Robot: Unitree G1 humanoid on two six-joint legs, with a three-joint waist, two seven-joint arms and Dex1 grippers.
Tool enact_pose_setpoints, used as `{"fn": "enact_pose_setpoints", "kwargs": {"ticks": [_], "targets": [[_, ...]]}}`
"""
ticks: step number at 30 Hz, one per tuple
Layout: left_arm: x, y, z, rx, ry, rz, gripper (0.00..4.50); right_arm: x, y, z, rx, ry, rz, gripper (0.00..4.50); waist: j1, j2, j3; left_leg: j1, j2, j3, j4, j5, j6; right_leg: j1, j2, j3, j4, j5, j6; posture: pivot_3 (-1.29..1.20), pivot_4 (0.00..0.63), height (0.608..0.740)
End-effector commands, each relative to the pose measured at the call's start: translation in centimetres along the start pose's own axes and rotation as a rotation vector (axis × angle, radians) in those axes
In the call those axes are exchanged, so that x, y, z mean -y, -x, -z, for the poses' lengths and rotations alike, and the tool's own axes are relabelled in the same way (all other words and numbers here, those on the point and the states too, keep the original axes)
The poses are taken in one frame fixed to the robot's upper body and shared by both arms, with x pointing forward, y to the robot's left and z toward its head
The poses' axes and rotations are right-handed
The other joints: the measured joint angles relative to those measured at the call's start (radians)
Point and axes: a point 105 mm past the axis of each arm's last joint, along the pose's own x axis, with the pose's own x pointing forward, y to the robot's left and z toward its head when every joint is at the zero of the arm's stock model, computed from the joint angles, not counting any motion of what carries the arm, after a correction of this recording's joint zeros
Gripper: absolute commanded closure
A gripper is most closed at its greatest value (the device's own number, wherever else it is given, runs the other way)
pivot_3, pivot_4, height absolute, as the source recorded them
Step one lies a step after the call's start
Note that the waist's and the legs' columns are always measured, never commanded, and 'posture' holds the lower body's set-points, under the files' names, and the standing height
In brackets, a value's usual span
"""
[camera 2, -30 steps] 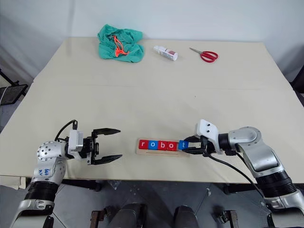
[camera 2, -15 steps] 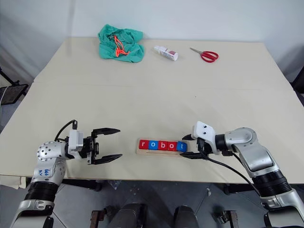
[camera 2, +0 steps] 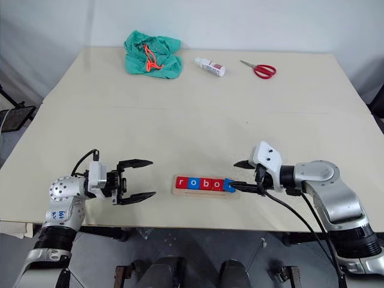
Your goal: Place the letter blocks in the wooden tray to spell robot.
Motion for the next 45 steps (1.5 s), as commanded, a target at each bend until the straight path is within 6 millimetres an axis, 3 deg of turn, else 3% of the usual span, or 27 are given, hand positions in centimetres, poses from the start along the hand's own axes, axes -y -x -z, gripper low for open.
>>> {"fn": "enact_pose_setpoints", "kwargs": {"ticks": [1,6,17,24,35,40,45], "targets": [[-0.2,-0.3,-0.5,0.01,-0.034,0.01,0.0,-0.7,0.2,-1.2,0.023,0.025,0.012,2.73,0.0,0.0,0.0,0.0,0.0,0.0,0.0,0.0,0.0,0.0,0.0,0.0,0.0,0.0,0.0,0.0,0.15,0.74],[-0.2,-0.4,-0.4,0.014,-0.032,0.013,0.0,-1.3,-0.9,-0.7,0.005,0.014,0.004,4.47,0.0,0.0,0.0,0.0,0.0,0.0,0.0,0.0,0.0,0.0,0.0,0.0,0.0,0.0,0.0,0.0,0.15,0.74],[0.1,-0.4,-0.5,0.015,-0.031,0.008,0.0,-1.9,-2.3,0.1,-0.021,0.019,-0.05,4.47,-0.001,0.0,0.0,0.0,0.0,0.0,0.0,0.0,0.0,0.0,0.0,0.0,0.0,0.0,0.0,0.0,0.15,0.74],[0.2,-0.2,-0.4,0.011,-0.029,0.001,0.0,-1.9,-1.8,0.8,-0.058,0.026,-0.057,4.47,0.0,0.0,0.0,0.0,0.0,0.0,0.0,0.0,0.0,0.0,0.0,0.0,0.0,0.0,0.0,0.0,0.15,0.74],[0.1,-0.4,-0.4,0.015,-0.03,0.004,0.0,-1.8,-1.4,-0.1,-0.041,0.029,-0.034,4.47,0.0,0.0,0.0,0.0,0.0,0.0,0.0,0.0,0.0,0.0,0.0,0.0,0.0,0.0,0.0,0.0,0.15,0.74],[0.1,-0.6,-0.4,0.019,-0.031,0.007,0.0,-1.8,-1.3,0.8,-0.077,0.045,-0.036,4.47,0.0,0.0,0.0,0.0,0.0,0.0,0.0,0.0,0.0,0.0,0.0,0.0,0.0,0.0,0.0,0.0,0.15,0.74],[0.1,-0.6,-0.4,0.02,-0.032,0.007,0.0,-1.7,-1.0,-0.2,-0.049,0.043,-0.029,4.47,0.0,0.0,0.0,0.0,0.0,0.0,0.0,0.0,0.0,0.0,0.0,0.0,0.0,0.0,0.0,0.0,0.15,0.74]]}}
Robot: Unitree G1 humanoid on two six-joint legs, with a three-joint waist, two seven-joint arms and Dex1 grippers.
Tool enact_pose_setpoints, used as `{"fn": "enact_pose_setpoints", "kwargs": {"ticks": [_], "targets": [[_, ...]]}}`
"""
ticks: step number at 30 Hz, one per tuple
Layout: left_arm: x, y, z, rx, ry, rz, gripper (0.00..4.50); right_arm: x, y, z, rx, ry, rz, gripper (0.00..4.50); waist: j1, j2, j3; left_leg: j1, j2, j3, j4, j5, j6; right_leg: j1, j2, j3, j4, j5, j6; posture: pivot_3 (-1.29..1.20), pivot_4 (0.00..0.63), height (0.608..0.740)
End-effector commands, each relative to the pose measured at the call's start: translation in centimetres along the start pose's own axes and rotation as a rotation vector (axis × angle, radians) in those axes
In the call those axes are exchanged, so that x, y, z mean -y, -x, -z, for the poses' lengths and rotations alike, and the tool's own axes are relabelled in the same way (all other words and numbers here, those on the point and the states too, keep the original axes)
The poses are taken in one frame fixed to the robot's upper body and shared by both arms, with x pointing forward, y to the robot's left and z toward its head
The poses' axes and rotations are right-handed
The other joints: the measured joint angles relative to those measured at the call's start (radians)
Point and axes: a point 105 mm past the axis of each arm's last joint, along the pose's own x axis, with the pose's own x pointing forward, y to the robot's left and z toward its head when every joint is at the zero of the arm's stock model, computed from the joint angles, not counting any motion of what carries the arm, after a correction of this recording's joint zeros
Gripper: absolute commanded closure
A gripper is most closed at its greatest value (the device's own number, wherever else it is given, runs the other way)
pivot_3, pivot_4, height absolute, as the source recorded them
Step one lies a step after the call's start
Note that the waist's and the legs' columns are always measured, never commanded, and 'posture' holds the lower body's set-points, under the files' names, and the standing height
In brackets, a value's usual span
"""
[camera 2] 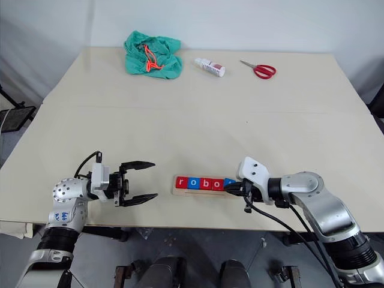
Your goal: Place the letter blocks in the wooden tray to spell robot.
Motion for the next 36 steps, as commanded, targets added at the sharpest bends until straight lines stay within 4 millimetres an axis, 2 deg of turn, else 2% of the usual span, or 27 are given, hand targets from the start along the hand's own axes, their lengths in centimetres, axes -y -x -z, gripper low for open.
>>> {"fn": "enact_pose_setpoints", "kwargs": {"ticks": [1,10,15,22,24,26,27,31,33,36], "targets": [[-0.3,-0.2,-0.6,0.011,-0.038,0.001,0.0,0.2,0.9,-1.5,0.034,0.05,0.023,4.47,0.0,0.0,0.0,0.0,0.0,0.0,0.0,0.0,0.0,0.0,0.0,0.0,0.0,0.0,0.0,0.0,0.15,0.74],[-0.3,-0.2,-0.6,0.01,-0.037,-0.001,0.0,0.7,2.1,-2.3,0.039,0.065,0.065,4.47,0.001,0.0,0.0,0.0,0.0,0.0,0.0,0.0,0.0,0.0,0.0,0.0,0.0,0.0,0.0,0.0,0.15,0.74],[-0.2,-0.2,-0.5,0.01,-0.034,-0.001,0.0,1.8,3.3,-1.4,0.008,0.043,0.131,4.47,0.003,0.0,0.0,0.0,0.0,0.0,0.0,0.0,0.0,0.0,0.0,0.0,0.0,0.0,0.0,0.0,0.15,0.74],[-0.9,-0.2,-0.5,-0.004,-0.01,-0.04,0.0,3.5,5.2,-0.9,0.124,-0.021,0.262,4.47,0.003,0.0,0.0,0.0,0.0,0.0,0.0,0.0,0.0,0.0,0.0,0.0,0.0,0.0,0.0,0.0,0.15,0.74],[-1.4,-0.1,-0.8,-0.004,-0.009,-0.064,0.0,3.7,5.8,-0.1,0.122,-0.011,0.278,4.47,0.003,0.0,0.0,0.0,0.0,0.0,0.0,0.0,0.0,0.0,0.0,0.0,0.0,0.0,0.0,0.0,0.15,0.74],[-1.8,0.2,-0.9,-0.015,-0.005,-0.077,0.0,3.3,6.2,1.5,0.05,-0.048,0.243,4.11,0.005,0.0,0.0,0.0,0.0,0.0,0.0,0.0,0.0,0.0,0.0,0.0,0.0,0.0,0.0,0.0,0.15,0.74],[-2.0,0.4,-0.9,-0.023,0.001,-0.086,0.0,2.9,6.4,1.7,0.056,-0.053,0.218,3.88,0.006,0.0,0.0,0.0,0.0,0.0,0.0,0.0,0.0,0.0,0.0,0.0,0.0,0.0,0.0,0.0,0.15,0.74],[-2.9,0.8,-1.2,-0.03,0.019,-0.125,0.0,1.7,6.9,1.4,0.095,-0.051,0.116,2.5,0.004,0.0,0.0,0.0,0.0,0.001,0.0,0.0,0.0,0.0,0.0,0.0,0.0,0.0,0.0,0.0,0.15,0.74],[-4.0,1.1,-1.6,-0.038,0.032,-0.187,0.0,0.6,7.3,1.3,0.11,-0.048,0.024,1.82,0.004,0.0,0.0,0.0,0.0,0.001,0.0,0.0,0.0,0.0,0.0,0.0,0.0,0.0,0.0,0.0,0.15,0.74],[-4.5,2.0,-2.1,-0.05,0.017,-0.223,0.0,0.7,8.1,1.2,0.129,-0.027,-0.008,0.84,0.001,-0.001,0.0,0.0,0.0,0.001,0.0,0.0,0.0,0.0,0.0,0.0,0.0,0.0,0.0,0.0,0.15,0.74]]}}
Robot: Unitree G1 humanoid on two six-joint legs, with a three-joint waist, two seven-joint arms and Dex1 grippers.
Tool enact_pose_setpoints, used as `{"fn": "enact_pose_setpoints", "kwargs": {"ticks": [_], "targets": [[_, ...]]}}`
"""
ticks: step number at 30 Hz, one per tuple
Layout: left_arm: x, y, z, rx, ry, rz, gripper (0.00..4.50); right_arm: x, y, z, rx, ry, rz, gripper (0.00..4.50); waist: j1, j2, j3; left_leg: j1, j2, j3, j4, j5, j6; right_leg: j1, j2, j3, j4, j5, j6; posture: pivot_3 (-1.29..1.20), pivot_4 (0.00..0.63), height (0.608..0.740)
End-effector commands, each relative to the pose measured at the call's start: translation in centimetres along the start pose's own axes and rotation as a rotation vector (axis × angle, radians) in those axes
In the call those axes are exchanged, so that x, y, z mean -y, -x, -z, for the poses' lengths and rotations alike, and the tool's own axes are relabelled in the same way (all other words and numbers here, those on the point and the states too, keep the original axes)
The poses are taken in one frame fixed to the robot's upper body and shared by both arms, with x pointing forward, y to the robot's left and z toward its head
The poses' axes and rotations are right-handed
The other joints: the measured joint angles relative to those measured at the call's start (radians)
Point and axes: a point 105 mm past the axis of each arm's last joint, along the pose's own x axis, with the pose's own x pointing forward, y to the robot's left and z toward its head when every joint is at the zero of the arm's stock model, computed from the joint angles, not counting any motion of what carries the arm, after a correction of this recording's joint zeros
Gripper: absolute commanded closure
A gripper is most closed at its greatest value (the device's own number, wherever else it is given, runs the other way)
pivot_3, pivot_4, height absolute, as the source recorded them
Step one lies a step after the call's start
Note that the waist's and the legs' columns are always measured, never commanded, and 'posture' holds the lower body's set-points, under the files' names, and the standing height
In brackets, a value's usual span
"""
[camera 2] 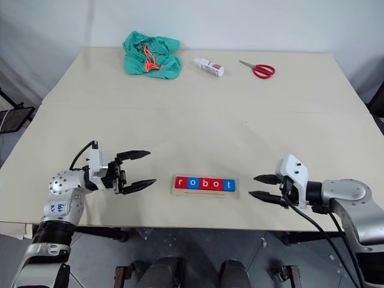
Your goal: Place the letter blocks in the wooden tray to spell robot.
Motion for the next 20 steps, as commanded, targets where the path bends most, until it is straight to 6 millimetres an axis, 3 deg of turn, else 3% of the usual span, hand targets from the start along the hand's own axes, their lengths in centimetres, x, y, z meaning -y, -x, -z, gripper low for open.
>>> {"fn": "enact_pose_setpoints", "kwargs": {"ticks": [1,3,13,20], "targets": [[-0.9,1.2,-1.7,0.01,-0.054,-0.031,0.0,0.7,1.6,-1.1,0.045,0.057,0.002,0.49,-0.002,0.0,0.0,0.0,0.0,0.0,0.0,0.0,0.0,0.0,0.0,0.0,0.0,0.0,0.0,0.0,0.15,0.74],[-0.7,1.8,-1.7,-0.011,-0.054,-0.019,0.0,1.4,2.0,-1.1,0.059,0.067,0.019,0.07,-0.001,0.0,0.0,0.0,0.0,0.0,0.0,0.0,0.0,0.0,0.0,0.0,0.0,0.0,0.0,0.0,0.15,0.74],[-0.7,5.5,-1.7,-0.101,-0.026,-0.05,0.0,4.5,5.1,0.7,0.086,0.066,0.064,0.07,-0.002,0.0,0.0,0.0,0.0,0.0,0.0,0.0,0.0,0.0,0.0,0.0,0.0,0.0,0.0,0.0,0.15,0.74],[0.0,6.6,-1.6,-0.113,-0.017,-0.034,0.0,5.3,5.3,1.0,0.077,0.074,0.07,0.07,-0.004,0.0,0.0,0.0,0.001,0.0,0.0,0.0,0.0,0.0,0.0,0.0,-0.001,0.0,0.0,0.0,0.15,0.74]]}}
